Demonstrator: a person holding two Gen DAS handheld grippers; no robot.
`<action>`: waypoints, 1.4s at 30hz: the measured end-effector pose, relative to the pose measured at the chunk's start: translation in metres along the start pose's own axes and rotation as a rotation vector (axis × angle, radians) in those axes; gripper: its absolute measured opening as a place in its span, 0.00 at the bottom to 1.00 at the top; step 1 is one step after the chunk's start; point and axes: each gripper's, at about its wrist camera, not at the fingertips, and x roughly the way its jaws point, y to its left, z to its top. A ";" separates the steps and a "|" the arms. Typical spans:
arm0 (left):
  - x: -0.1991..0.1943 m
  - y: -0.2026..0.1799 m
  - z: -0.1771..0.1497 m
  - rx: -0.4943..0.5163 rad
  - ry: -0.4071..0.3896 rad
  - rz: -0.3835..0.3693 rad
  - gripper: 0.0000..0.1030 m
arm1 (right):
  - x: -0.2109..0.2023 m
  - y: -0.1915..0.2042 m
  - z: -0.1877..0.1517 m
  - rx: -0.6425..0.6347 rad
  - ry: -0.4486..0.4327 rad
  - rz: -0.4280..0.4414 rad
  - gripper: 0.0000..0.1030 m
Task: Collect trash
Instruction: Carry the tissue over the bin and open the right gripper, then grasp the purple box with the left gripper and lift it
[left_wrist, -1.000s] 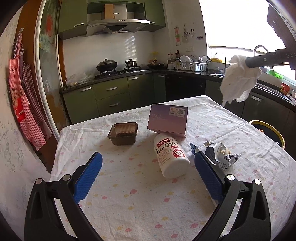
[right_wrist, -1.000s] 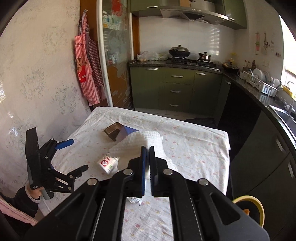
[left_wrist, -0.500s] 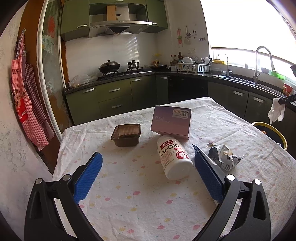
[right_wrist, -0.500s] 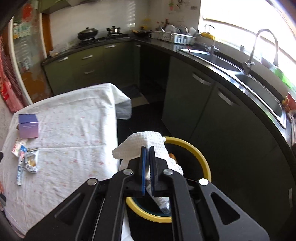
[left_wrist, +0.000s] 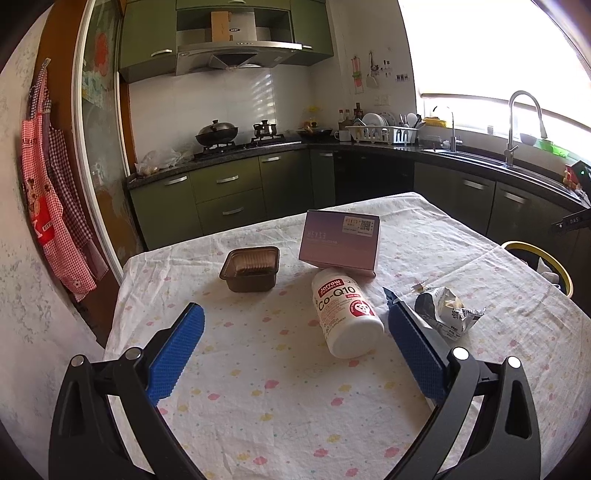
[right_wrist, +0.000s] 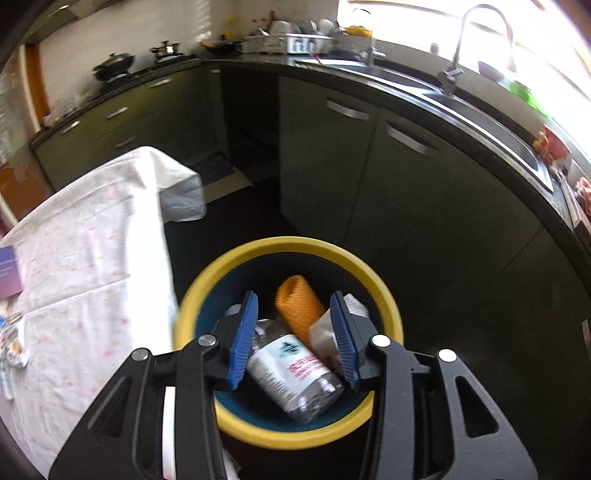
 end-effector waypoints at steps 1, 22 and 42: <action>0.000 0.000 0.000 0.001 0.001 -0.002 0.95 | -0.008 0.008 -0.001 -0.016 -0.013 0.020 0.42; 0.016 -0.015 0.048 0.061 0.104 -0.102 0.95 | -0.051 0.093 -0.050 -0.098 -0.045 0.319 0.53; 0.114 -0.020 0.094 0.240 0.204 -0.327 0.95 | -0.038 0.091 -0.052 -0.060 -0.015 0.366 0.57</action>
